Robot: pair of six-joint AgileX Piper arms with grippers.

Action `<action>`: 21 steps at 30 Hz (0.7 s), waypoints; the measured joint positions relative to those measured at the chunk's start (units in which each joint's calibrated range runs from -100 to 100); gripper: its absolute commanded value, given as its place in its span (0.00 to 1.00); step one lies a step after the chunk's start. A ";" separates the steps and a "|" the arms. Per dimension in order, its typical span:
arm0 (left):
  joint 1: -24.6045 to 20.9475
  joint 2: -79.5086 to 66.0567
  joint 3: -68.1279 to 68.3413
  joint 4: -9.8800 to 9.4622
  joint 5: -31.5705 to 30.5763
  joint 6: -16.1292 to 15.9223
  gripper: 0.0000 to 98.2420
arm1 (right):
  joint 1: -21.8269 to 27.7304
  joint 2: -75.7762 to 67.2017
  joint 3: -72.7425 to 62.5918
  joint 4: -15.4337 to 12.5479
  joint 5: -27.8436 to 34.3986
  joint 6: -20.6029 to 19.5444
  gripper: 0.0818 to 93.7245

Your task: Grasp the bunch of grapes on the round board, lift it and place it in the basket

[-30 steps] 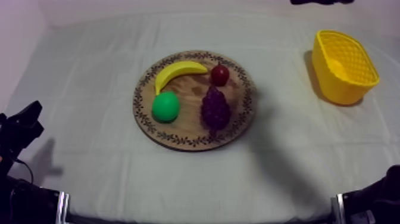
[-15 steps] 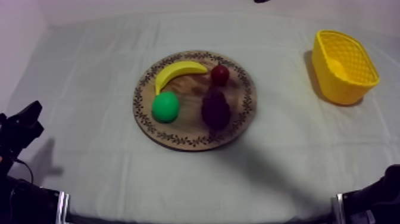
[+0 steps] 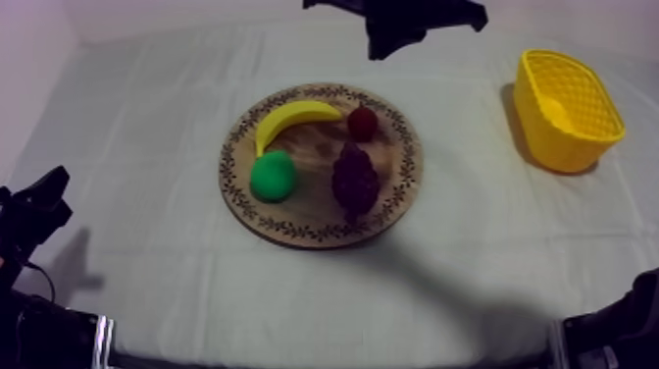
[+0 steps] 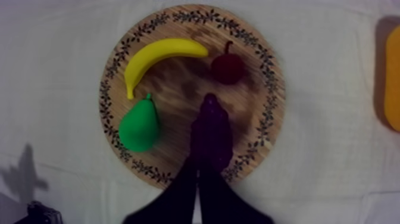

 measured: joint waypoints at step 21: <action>0.00 0.00 0.00 0.00 0.00 0.00 0.00 | 0.13 7.36 -3.18 0.62 0.11 -0.61 0.98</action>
